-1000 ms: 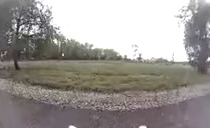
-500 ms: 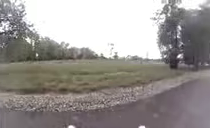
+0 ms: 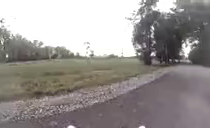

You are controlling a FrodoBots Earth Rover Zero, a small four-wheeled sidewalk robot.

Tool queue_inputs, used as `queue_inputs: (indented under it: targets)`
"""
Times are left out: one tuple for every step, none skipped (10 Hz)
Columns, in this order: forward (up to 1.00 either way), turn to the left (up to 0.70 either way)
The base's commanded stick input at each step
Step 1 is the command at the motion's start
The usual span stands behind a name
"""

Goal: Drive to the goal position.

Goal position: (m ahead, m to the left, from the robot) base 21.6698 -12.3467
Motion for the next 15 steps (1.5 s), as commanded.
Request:
queue_inputs:
  targets:
    - [0.00, -0.70]
    - [0.00, -0.70]
    - [0.00, -0.70]
    - [0.00, -0.70]
    - [0.00, -0.70]
    - [0.00, -0.70]
    - [0.00, -0.70]
    - [0.00, -0.70]
    - [0.00, -0.70]
    - [0.00, -0.70]
    - [0.00, -0.70]
    - [0.51, -0.44]
    - [0.70, -0.35]
    - [0.70, -0.35]
    - [0.70, -0.35]
